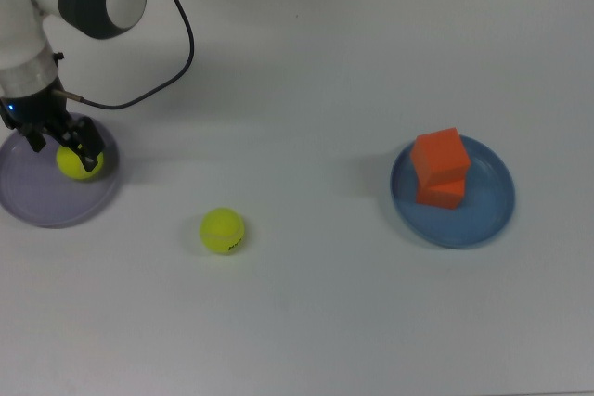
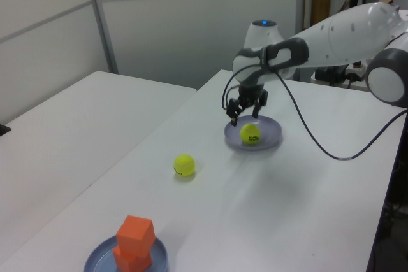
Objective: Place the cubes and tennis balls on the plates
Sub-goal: 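Place the tennis ball on the lavender plate and open, then move to the other tennis ball and grasp it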
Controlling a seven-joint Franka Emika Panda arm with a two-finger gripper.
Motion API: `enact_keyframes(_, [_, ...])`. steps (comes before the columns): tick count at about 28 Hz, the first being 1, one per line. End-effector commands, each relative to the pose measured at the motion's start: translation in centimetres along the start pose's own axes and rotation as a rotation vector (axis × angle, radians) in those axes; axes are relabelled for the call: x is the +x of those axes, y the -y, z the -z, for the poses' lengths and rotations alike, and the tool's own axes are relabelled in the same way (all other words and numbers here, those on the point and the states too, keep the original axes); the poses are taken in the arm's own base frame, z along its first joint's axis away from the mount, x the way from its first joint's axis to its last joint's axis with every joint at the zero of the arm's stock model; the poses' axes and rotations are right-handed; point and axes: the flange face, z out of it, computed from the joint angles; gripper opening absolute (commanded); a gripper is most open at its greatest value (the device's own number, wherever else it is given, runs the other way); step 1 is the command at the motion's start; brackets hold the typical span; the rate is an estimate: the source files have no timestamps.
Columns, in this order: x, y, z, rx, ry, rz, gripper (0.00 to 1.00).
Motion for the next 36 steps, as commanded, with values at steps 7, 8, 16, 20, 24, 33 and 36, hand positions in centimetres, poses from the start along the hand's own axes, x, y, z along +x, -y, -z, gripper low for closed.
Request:
enact_keyframes(7, [-1.1, 12.3, 2.2, 0.131, -0.020, 0.143, 1.00])
enact_keyframes(8, [-1.3, 13.1, 2.0, 0.142, -0.015, 0.144, 1.00])
enact_keyframes(16, [-1.8, 19.1, -1.1, 0.168, -0.016, 0.159, 1.00])
enact_keyframes(20, [-1.7, 20.2, -2.9, 0.157, -0.060, 0.175, 1.00])
enact_keyframes(24, [-1.7, 20.4, -4.5, 0.144, -0.068, 0.184, 1.00])
enact_keyframes(33, [-2.4, 21.7, -8.3, 0.124, -0.060, 0.211, 0.63])
enact_keyframes(36, [-2.4, 21.6, -8.5, 0.130, -0.055, 0.184, 0.00])
